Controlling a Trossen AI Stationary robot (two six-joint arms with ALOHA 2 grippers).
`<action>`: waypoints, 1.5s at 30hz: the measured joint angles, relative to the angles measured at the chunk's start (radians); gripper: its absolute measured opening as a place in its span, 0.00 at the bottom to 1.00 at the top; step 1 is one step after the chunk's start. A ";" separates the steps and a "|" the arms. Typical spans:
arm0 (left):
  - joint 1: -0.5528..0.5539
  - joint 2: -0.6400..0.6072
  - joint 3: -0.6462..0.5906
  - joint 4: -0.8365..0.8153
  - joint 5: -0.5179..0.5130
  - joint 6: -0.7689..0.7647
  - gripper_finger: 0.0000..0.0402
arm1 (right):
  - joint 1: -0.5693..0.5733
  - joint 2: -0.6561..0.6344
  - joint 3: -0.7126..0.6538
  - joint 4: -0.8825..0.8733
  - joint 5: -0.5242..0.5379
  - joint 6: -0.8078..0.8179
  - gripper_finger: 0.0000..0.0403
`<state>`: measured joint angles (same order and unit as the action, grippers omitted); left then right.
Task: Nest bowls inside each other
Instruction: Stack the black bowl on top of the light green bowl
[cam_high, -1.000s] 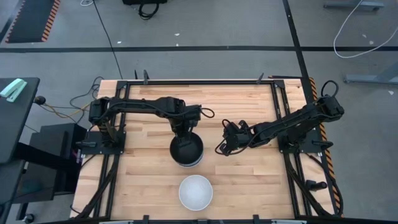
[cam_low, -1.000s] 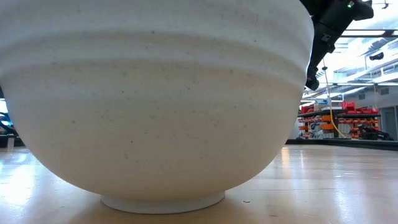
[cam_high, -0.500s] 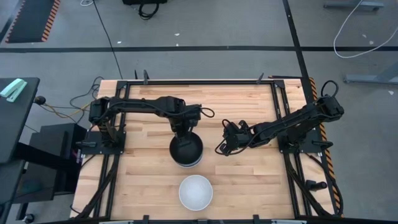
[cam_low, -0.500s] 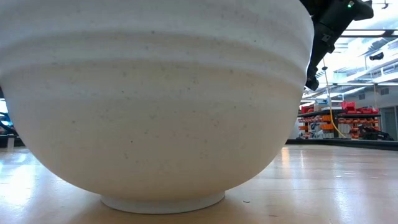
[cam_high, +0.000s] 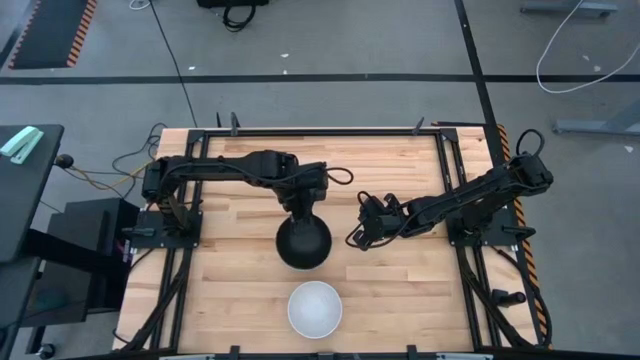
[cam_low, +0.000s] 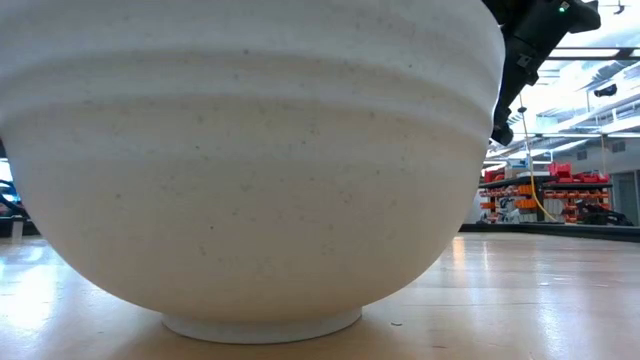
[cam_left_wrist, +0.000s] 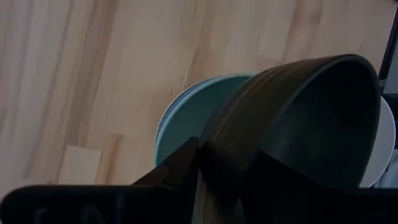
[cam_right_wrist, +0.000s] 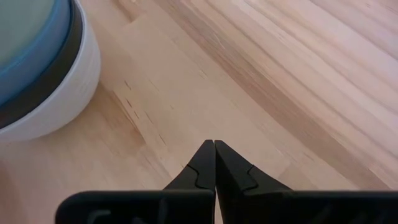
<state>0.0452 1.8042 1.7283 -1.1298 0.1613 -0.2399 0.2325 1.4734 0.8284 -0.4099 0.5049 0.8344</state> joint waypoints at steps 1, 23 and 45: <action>0.000 0.000 0.000 -0.004 0.000 -0.002 0.26 | 0.000 0.000 0.000 0.000 0.000 0.003 0.01; 0.008 0.040 -0.002 -0.093 0.001 -0.030 0.27 | 0.000 0.000 0.000 0.003 0.000 0.004 0.01; 0.045 0.039 0.000 -0.085 0.080 -0.008 0.25 | 0.000 0.000 0.000 0.013 -0.001 0.001 0.02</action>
<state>0.0906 1.8427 1.7279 -1.2144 0.2416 -0.2477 0.2321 1.4734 0.8284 -0.3965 0.5041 0.8356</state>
